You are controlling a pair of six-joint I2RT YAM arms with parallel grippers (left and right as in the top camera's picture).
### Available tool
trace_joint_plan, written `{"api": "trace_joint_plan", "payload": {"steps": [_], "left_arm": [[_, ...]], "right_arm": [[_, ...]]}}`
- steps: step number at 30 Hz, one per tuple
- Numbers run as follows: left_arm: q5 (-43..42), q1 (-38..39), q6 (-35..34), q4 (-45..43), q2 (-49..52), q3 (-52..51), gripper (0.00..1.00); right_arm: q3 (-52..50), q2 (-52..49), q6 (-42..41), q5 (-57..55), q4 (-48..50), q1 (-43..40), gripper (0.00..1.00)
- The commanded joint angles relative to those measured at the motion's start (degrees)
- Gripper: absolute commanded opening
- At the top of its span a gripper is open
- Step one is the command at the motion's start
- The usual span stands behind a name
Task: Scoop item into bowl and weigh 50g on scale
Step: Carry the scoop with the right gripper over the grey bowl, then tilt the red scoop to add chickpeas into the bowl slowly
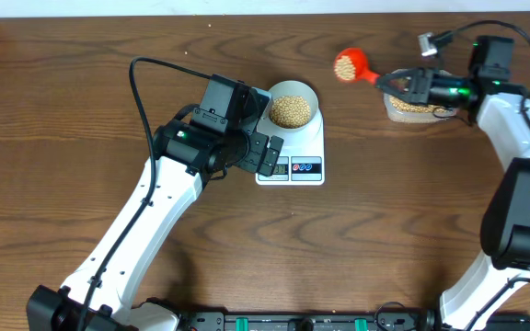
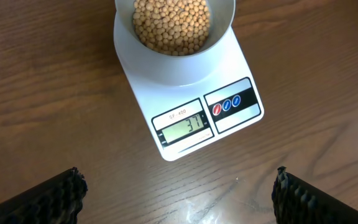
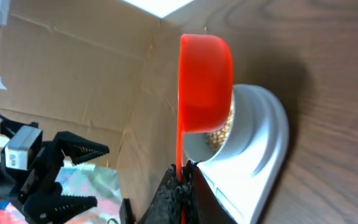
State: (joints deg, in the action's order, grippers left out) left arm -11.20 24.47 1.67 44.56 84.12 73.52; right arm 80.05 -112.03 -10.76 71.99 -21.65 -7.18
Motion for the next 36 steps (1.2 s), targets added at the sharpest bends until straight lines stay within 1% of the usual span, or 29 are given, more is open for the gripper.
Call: {"api": "trace_joint_plan", "payload": {"steps": [1,8,15,26,36], "left_arm": [[0.76,-0.24,-0.02,0.0,-0.22,-0.55,0.98],[0.76,-0.24,-0.02,0.0,-0.22,-0.55,0.98],[0.76,-0.24,-0.02,0.0,-0.22,-0.55,0.98],[0.76,-0.24,-0.02,0.0,-0.22,-0.55,0.98],[0.76,-0.24,-0.02,0.0,-0.22,-0.55,0.98]], "right_arm": [[0.59,-0.24,-2.51,-1.51,0.22,2.67,0.01],[0.94,1.46,-2.19,-6.01,-1.01,6.73,0.02],[0.94,3.43,3.17,-11.43,-3.98,10.86,0.02],[0.94,8.44,9.57,-27.06,-8.98,16.41,0.02],[0.94,10.16,13.31,-39.52,-10.19,21.42,0.02]]}}
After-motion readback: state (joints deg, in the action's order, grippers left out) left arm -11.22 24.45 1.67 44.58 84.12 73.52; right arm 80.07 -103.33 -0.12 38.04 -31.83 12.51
